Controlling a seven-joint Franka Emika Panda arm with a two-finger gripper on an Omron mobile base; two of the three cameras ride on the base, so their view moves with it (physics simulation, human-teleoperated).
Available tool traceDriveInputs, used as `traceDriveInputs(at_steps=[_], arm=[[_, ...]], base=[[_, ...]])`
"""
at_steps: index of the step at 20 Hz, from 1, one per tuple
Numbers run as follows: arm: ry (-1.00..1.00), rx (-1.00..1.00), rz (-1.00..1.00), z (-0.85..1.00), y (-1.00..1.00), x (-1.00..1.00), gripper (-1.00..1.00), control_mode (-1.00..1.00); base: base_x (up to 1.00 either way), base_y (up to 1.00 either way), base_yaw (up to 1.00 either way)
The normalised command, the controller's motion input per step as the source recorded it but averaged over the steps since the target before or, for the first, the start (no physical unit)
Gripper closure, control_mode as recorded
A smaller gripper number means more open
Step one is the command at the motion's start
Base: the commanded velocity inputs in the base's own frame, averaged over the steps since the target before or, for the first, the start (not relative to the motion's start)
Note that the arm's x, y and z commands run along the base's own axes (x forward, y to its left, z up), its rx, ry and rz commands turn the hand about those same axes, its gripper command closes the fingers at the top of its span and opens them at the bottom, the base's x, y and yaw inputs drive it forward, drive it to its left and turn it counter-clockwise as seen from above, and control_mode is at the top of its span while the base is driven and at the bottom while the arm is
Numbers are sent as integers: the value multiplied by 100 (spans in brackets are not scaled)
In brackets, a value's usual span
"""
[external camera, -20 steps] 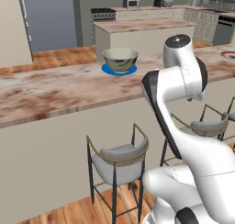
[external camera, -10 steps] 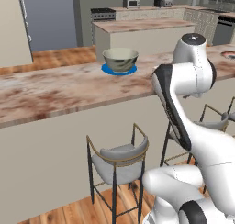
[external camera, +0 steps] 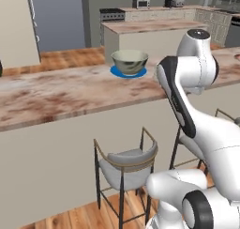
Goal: Move the bowls from the cabinet to the plates on the dining table.
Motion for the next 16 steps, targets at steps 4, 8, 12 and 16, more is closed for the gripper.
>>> traceDriveInputs(at_steps=[4,8,12,16], arm=[[0,0,0,0,0,0,-100,100],[0,0,0,0,0,0,-100,100],[0,0,0,0,0,0,-100,100],[0,0,0,0,0,0,-100,100]], base=[[-66,44,13],[-99,42,16],[-100,35,17],[-78,7,8]])
